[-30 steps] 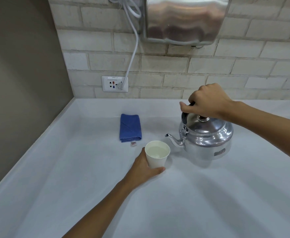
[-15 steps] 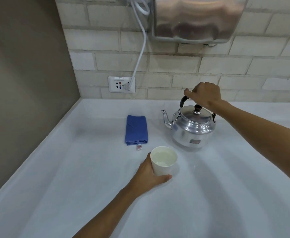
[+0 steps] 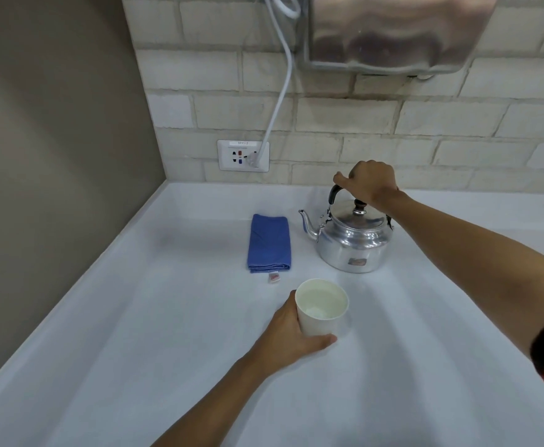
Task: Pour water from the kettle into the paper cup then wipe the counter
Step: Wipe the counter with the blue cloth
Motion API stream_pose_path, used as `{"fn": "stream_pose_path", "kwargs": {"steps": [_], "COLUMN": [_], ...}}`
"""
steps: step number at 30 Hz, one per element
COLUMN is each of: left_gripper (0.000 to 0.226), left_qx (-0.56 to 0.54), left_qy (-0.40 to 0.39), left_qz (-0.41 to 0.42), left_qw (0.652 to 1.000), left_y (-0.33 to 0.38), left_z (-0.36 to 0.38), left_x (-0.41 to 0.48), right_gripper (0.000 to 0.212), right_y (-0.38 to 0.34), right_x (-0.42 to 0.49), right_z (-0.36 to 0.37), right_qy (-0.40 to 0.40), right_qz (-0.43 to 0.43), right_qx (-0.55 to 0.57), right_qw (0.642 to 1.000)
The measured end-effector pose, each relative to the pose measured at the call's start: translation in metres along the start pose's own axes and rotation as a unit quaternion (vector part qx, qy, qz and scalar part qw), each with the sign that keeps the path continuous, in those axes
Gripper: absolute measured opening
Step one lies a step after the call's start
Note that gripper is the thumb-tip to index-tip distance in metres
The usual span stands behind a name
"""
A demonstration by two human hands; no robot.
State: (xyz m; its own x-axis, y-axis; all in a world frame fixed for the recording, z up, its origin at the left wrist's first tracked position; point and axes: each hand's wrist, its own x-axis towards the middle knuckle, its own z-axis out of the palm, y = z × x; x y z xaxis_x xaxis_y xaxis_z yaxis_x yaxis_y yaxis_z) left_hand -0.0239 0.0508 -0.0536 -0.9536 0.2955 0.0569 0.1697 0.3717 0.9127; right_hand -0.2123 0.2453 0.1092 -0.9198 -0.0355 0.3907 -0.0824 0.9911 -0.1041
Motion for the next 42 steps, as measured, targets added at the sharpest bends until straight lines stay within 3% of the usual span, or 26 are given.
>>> {"fn": "stream_pose_path", "kwargs": {"steps": [12, 14, 18, 21, 26, 30, 37, 42], "left_gripper": [0.076, 0.077, 0.087, 0.094, 0.069, 0.054, 0.052, 0.054], "left_qx": [0.003, -0.001, -0.010, 0.000, -0.004, 0.057, 0.181, 0.357], "left_qy": [0.003, -0.003, -0.048, -0.067, 0.035, 0.103, 0.120, 0.087], "left_qz": [0.001, -0.002, -0.022, -0.057, -0.133, -0.129, -0.043, -0.046], "left_qw": [1.000, 1.000, 0.999, 0.996, 0.991, 0.985, 0.975, 0.929], "left_y": [0.005, 0.008, 0.010, -0.004, -0.022, -0.020, -0.008, -0.020], "left_z": [-0.002, -0.003, -0.014, -0.043, -0.108, -0.128, -0.100, -0.079], "left_x": [-0.002, -0.003, -0.009, -0.030, -0.039, -0.002, 0.093, 0.153], "right_gripper": [0.057, 0.049, 0.035, 0.039, 0.060, 0.061, 0.063, 0.063], "right_y": [0.002, -0.004, -0.006, 0.014, 0.034, 0.032, 0.034, 0.033], "right_x": [-0.010, -0.026, -0.092, -0.153, -0.219, -0.225, -0.225, -0.226], "right_z": [0.000, -0.002, 0.005, 0.031, 0.081, 0.096, 0.099, 0.098], "right_qy": [0.016, 0.076, 0.192, 0.119, -0.131, -0.141, -0.142, -0.129], "right_qz": [-0.033, -0.066, -0.106, -0.062, 0.087, 0.090, 0.093, 0.095], "right_qx": [-0.050, -0.025, 0.127, 0.146, 0.067, 0.011, 0.025, 0.022], "right_qw": [0.998, 0.995, 0.967, 0.980, 0.985, 0.986, 0.985, 0.987]}}
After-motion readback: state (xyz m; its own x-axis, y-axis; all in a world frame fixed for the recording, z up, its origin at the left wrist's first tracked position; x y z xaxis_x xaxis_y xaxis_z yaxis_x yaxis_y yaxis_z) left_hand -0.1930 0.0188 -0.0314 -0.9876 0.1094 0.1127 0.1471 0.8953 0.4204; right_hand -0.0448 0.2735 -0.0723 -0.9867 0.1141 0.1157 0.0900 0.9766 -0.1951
